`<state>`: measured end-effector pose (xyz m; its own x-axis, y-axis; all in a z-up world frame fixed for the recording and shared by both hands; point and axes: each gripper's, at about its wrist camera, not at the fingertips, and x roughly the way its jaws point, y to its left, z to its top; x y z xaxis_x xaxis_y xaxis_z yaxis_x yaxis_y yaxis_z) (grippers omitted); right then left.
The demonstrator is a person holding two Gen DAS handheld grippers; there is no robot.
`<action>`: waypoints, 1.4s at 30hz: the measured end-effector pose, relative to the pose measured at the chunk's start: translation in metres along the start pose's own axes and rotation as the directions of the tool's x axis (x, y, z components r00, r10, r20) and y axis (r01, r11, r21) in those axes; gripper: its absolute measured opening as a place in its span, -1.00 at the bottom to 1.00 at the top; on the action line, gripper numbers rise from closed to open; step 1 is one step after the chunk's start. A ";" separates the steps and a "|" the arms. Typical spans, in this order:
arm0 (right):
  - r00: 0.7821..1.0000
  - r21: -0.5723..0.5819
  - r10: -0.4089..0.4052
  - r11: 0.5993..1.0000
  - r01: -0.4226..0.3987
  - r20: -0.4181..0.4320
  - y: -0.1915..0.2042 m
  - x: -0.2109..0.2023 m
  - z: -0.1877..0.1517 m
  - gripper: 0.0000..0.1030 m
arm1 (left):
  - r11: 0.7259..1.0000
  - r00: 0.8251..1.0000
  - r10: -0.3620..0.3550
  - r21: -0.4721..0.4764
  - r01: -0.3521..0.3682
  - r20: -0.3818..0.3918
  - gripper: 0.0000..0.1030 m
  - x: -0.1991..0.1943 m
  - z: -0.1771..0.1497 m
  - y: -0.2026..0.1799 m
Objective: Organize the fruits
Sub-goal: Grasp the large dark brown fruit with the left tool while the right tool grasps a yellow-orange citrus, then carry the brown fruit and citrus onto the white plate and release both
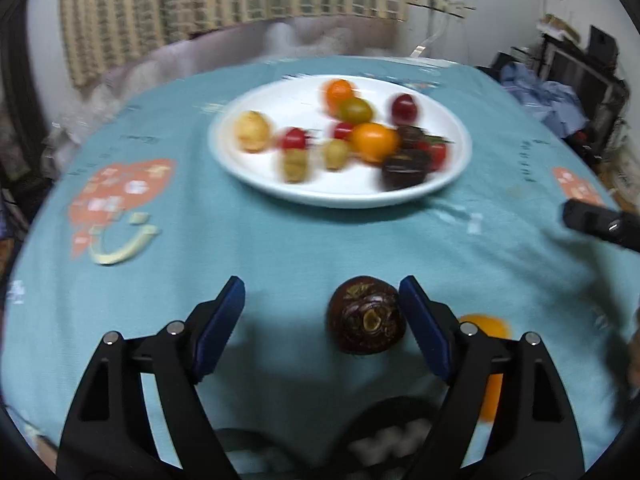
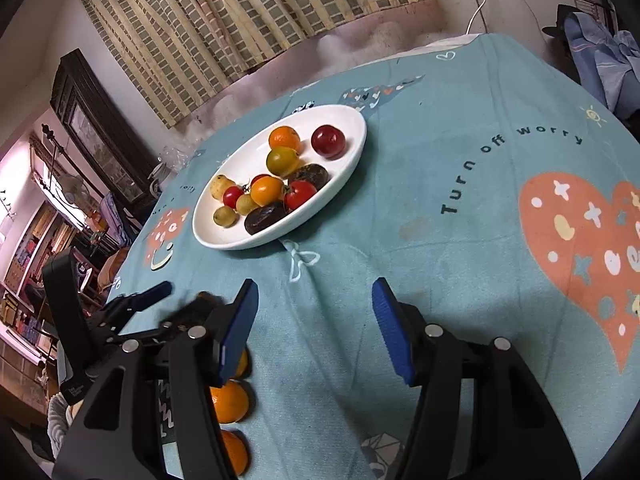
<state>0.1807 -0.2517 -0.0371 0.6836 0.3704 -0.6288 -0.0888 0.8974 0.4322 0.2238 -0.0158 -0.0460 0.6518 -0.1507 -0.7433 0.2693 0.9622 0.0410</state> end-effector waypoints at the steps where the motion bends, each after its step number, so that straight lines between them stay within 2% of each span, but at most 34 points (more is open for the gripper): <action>1: 1.000 -0.001 0.000 1.000 0.000 0.003 0.000 -0.001 0.000 0.16 | 1.000 1.000 0.023 -0.017 -0.023 0.002 0.59 -0.003 -0.002 0.010; 5: 1.000 -0.008 0.007 1.000 -0.007 0.006 0.002 -0.003 0.000 0.16 | 0.997 1.000 0.004 -0.074 -0.004 0.006 0.56 -0.014 -0.012 0.026; 11: 1.000 -0.011 0.005 1.000 -0.005 0.005 0.003 -0.002 0.000 0.16 | 1.000 1.000 0.017 0.017 -0.017 0.008 0.56 -0.008 -0.017 0.002; 18: 1.000 -0.029 -0.003 1.000 0.003 -0.010 0.007 0.004 -0.004 0.16 | 0.999 1.000 0.016 0.037 -0.016 -0.012 0.45 0.005 -0.013 -0.006; 21: 1.000 -0.063 0.005 0.998 -0.006 -0.024 0.015 0.006 -0.006 0.16 | 1.000 1.000 -0.011 0.025 0.012 -0.028 0.30 0.009 -0.011 -0.004; 23: 0.999 -0.097 0.019 0.995 -0.023 -0.046 0.024 0.010 -0.010 0.16 | 0.999 0.998 -0.044 0.019 0.044 -0.037 -0.17 0.010 -0.011 -0.003; 27: 0.995 -0.168 0.038 0.984 -0.053 -0.093 0.043 0.018 -0.021 0.16 | 0.999 0.998 -0.053 0.007 0.053 -0.037 -0.17 0.006 -0.011 0.001; 34: 0.992 -0.257 0.032 0.964 -0.063 -0.124 0.073 0.034 -0.034 0.15 | 0.998 0.999 -0.043 -0.050 0.042 -0.005 -0.17 -0.002 -0.007 0.016; 37: 0.990 -0.318 0.017 0.946 -0.061 -0.140 0.088 0.044 -0.039 -0.04 | 0.998 0.999 -0.044 -0.043 0.044 -0.007 -0.17 -0.002 -0.006 0.016; 40: 0.987 -0.389 -0.047 0.921 -0.016 -0.152 0.099 0.056 -0.050 -0.13 | 0.998 0.999 -0.050 -0.036 0.049 -0.011 -0.17 -0.002 -0.006 0.015; 42: 0.985 -0.404 -0.058 0.915 -0.012 -0.161 0.098 0.062 -0.053 -0.21 | 0.998 0.999 -0.051 -0.035 0.050 -0.018 -0.17 0.001 -0.007 0.015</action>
<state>0.1755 -0.1281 -0.0681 0.5623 0.3517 -0.7484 -0.3819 0.9132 0.1422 0.2230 0.0001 -0.0506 0.6241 -0.1951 -0.7566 0.2764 0.9609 -0.0197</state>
